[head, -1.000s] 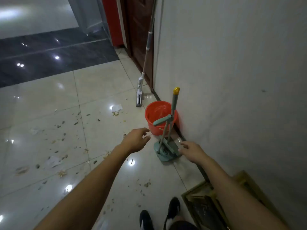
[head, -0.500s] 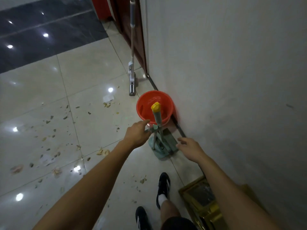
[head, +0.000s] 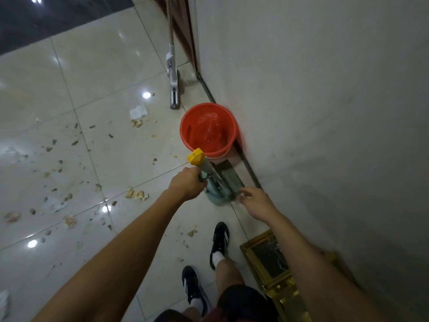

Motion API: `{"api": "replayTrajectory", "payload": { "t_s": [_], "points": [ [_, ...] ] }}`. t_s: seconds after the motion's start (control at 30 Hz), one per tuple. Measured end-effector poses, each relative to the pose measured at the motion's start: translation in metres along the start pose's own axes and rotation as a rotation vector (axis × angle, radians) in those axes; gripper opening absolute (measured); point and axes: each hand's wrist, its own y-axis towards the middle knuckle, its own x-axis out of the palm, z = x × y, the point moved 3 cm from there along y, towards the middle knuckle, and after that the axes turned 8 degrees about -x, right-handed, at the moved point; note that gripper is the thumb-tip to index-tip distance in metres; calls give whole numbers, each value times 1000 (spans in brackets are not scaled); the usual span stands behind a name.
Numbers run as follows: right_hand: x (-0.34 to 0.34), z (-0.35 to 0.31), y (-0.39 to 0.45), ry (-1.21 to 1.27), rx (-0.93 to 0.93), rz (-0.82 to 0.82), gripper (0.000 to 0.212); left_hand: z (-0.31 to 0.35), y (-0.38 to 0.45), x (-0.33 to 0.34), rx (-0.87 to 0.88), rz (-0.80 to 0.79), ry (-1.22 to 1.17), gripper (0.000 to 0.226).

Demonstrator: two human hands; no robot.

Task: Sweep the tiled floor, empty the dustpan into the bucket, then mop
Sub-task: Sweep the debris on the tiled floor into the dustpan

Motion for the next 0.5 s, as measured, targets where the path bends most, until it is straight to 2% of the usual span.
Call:
{"api": "replayTrajectory", "payload": {
  "t_s": [0.2,0.33,0.5],
  "points": [
    [10,1,-13,-7,-23,29,32,-13,-16,24,-15,-38,-37,29],
    [23,2,-32,26,-26,63,37,-19,-50,43,26,-26,-24,26],
    [53,6,-68,44,-37,77,41,-48,-89,82,-16,2,7,23]
  ]
}}
